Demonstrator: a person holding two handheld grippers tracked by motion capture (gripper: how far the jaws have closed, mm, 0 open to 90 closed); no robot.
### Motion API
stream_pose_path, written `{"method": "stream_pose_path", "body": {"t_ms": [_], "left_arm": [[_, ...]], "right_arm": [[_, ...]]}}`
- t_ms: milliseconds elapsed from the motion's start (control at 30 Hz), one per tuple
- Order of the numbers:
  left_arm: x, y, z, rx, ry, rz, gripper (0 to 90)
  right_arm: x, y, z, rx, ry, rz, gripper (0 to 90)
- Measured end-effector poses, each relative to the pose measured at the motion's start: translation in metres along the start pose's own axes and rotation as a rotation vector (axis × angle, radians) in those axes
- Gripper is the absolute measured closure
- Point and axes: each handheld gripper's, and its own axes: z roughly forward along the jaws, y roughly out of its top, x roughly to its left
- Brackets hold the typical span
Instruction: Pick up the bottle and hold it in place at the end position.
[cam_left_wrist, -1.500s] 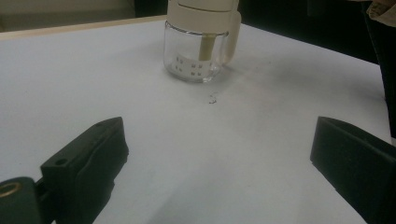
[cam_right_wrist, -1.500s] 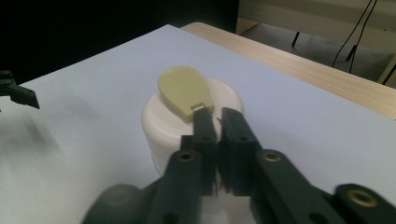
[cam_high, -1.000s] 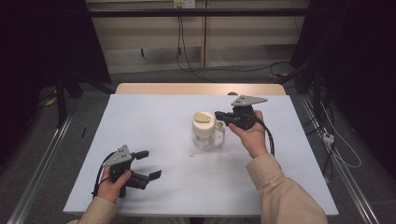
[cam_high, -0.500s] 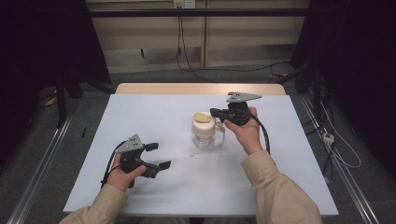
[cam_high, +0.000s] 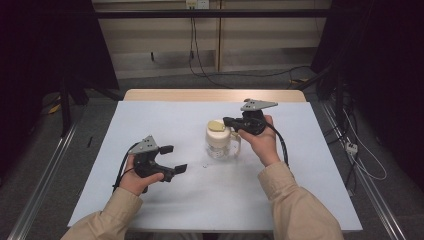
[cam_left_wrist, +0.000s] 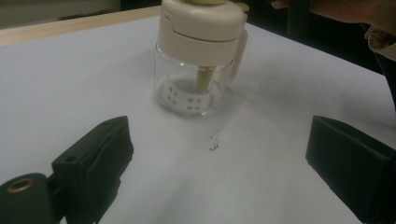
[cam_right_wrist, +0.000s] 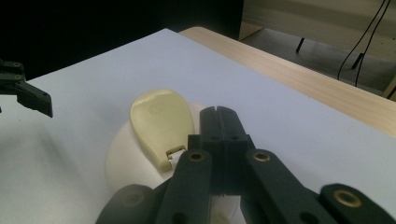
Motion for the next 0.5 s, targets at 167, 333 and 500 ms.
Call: {"method": "stream_pose_path", "body": {"t_ms": [167,333,500], "left_arm": [[0.001,0.005,0.003,-0.003,-0.004,0.000,10.6],[0.005,0.008,0.007,0.006,-0.001,-0.014,13.4],[0.008,0.012,0.011,0.018,-0.002,-0.013,17.1]], "right_arm": [[0.001,0.000,0.000,0.003,-0.004,-0.010,90.0],[0.001,0.000,0.000,0.002,-0.005,-0.008,90.0],[0.001,0.000,0.000,0.001,-0.007,-0.009,90.0]]}}
